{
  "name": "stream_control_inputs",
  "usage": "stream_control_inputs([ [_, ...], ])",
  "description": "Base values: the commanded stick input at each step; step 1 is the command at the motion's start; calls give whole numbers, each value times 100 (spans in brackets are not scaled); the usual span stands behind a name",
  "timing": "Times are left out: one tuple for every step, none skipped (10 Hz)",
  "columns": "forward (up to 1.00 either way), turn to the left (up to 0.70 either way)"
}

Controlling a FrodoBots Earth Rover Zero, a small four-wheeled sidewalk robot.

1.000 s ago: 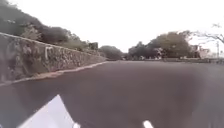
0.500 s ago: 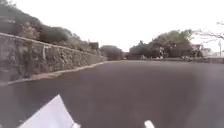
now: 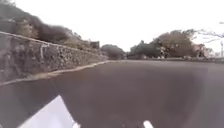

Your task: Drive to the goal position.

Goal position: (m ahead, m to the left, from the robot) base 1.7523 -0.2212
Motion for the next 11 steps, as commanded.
stream_control_inputs([
  [50, 0],
  [50, 0],
  [50, 0],
  [50, -5],
  [50, -23],
  [50, -42],
  [50, -40],
  [50, -22],
  [50, -4],
  [50, 0],
  [50, 0],
])
